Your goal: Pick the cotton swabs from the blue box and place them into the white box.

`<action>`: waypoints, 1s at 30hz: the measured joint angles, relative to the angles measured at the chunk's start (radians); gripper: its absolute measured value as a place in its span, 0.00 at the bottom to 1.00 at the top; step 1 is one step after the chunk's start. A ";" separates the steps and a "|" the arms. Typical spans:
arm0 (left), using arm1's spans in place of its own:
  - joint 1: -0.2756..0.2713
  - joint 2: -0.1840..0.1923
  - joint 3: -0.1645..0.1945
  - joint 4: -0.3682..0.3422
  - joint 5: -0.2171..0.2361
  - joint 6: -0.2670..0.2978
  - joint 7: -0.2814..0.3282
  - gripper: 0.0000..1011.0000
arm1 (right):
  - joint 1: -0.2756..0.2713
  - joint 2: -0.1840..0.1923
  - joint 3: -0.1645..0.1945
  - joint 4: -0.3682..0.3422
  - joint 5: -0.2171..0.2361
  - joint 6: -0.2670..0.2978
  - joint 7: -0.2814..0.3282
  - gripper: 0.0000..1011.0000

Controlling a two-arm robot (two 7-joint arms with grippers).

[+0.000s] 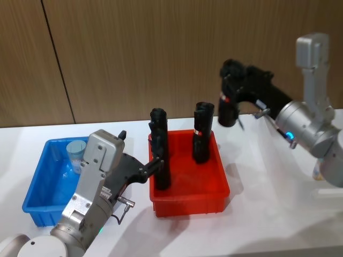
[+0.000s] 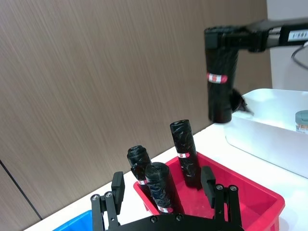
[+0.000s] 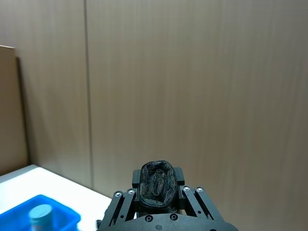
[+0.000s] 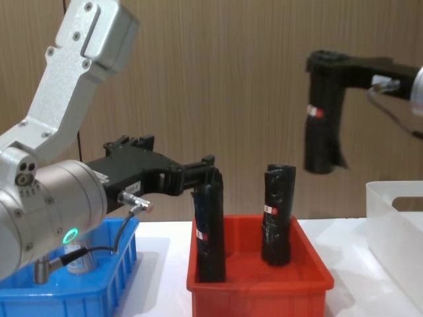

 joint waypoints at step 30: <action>0.000 0.000 0.000 0.000 0.000 0.000 0.000 0.99 | 0.018 0.108 0.116 0.018 -0.100 0.134 -0.208 0.36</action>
